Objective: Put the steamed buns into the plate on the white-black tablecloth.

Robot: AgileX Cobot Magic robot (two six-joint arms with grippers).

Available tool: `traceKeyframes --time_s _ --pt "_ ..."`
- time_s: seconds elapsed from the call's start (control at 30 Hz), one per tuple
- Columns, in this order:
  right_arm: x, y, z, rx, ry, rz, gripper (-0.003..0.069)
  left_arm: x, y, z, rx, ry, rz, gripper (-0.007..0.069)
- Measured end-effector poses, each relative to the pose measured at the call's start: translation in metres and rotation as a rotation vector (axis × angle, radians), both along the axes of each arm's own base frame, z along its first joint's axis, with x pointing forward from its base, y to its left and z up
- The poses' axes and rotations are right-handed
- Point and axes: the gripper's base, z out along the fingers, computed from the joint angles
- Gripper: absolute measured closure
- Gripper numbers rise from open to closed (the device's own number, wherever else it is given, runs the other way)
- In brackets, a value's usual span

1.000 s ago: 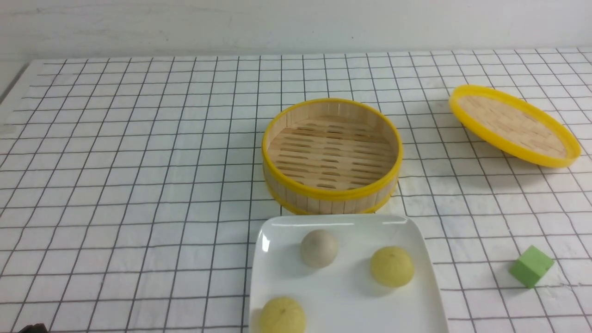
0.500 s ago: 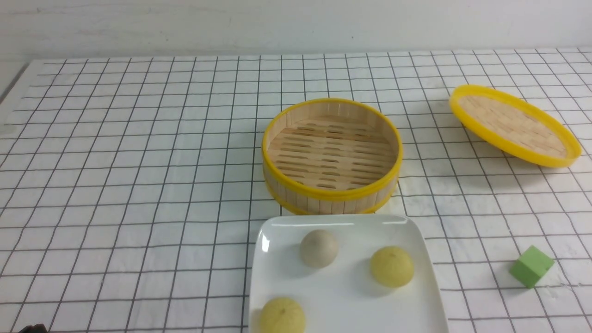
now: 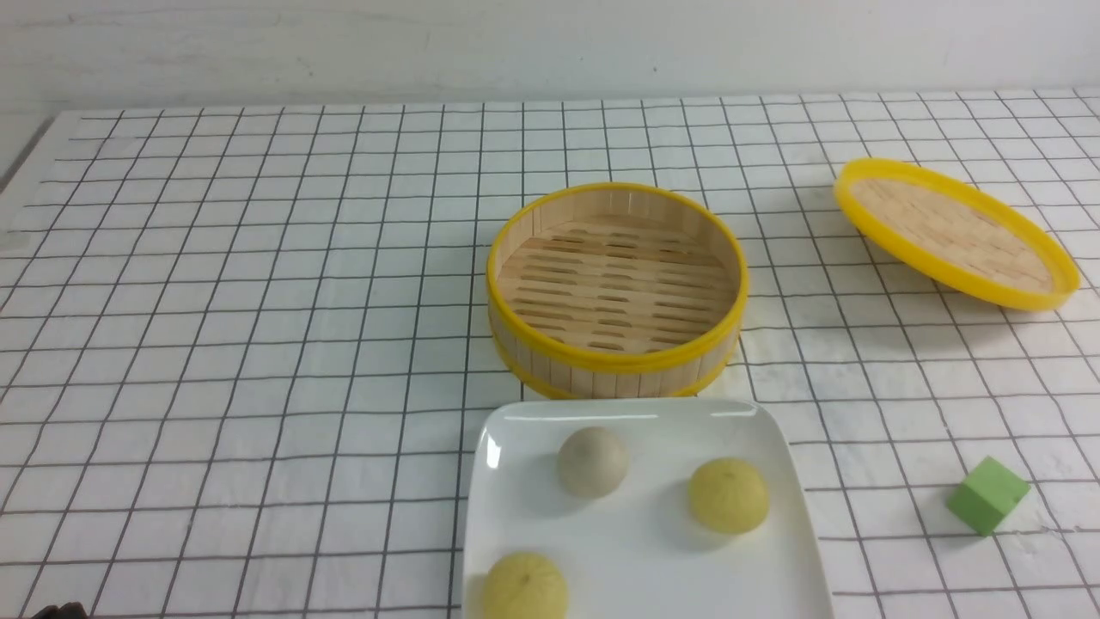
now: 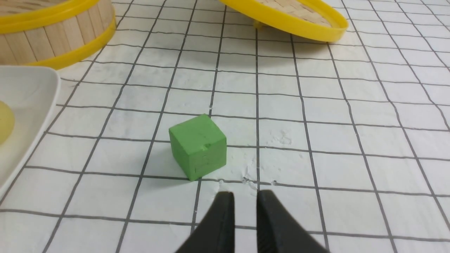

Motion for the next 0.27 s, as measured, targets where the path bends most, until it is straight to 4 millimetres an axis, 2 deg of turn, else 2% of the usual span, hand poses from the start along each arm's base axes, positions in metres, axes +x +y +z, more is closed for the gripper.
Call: traceKeyframes --time_s 0.27 --pt "0.0 0.0 0.0 0.0 0.0 0.0 0.0524 0.0 0.0001 -0.0001 0.002 0.002 0.0 0.0524"
